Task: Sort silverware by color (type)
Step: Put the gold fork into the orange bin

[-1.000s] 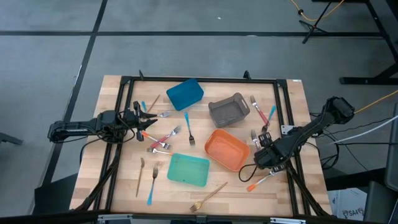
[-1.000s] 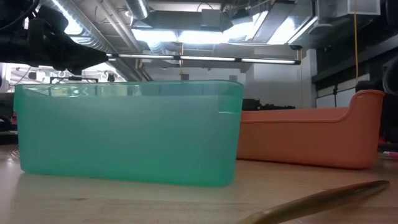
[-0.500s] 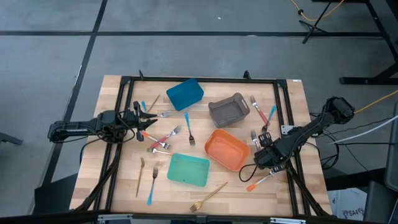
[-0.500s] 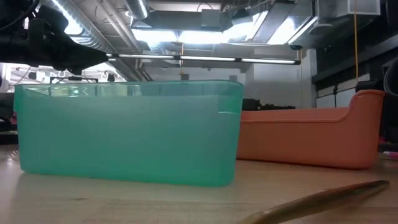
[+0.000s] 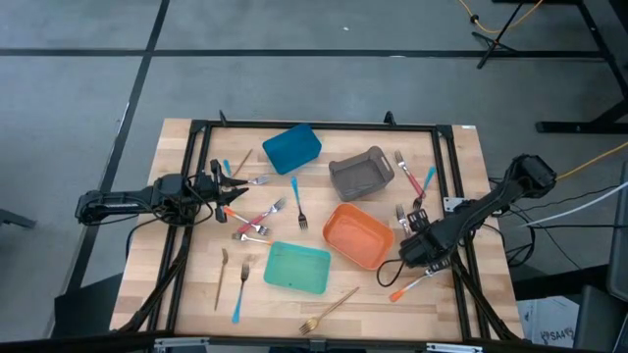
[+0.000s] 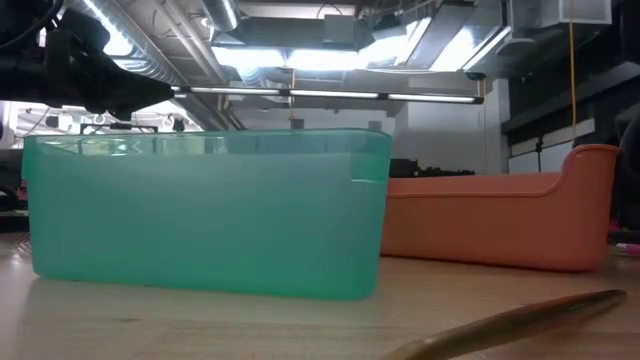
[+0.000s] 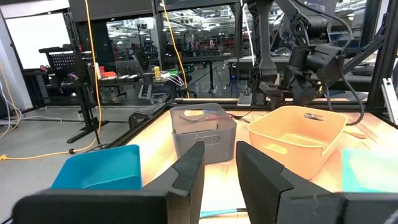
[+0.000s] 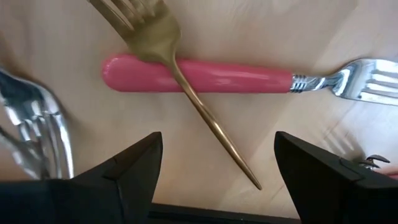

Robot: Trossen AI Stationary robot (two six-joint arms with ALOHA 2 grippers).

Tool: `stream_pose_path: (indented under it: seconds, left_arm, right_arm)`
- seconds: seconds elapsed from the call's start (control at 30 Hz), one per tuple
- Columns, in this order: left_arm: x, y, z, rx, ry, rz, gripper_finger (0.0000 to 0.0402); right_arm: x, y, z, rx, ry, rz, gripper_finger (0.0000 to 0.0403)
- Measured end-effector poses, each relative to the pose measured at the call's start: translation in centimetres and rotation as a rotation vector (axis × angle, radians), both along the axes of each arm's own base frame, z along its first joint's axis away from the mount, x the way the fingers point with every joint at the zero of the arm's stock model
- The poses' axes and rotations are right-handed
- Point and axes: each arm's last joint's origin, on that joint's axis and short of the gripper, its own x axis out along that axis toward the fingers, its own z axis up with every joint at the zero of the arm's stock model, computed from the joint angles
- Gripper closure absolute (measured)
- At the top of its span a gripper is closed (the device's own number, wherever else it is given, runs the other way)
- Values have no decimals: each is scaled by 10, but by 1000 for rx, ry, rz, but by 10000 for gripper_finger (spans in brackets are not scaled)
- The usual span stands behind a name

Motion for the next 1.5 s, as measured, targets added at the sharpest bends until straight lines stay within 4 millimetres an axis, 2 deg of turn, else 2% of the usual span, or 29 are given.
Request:
stream_pose_path:
  seconds: [0.33,0.6,1.07,1.5]
  left_arm:
    - [0,0,0,0,0,0,316]
    - [0,0,0,0,0,0,316]
    - [0,0,0,0,0,0,316]
    - [0,0,0,0,0,0,316]
  right_arm:
    - [4,4,-21,-39,127,3,107]
    - [5,5,-24,-20,159,16,114]
    - [4,6,-25,3,171,11,243]
    - [4,6,-25,-2,172,13,288]
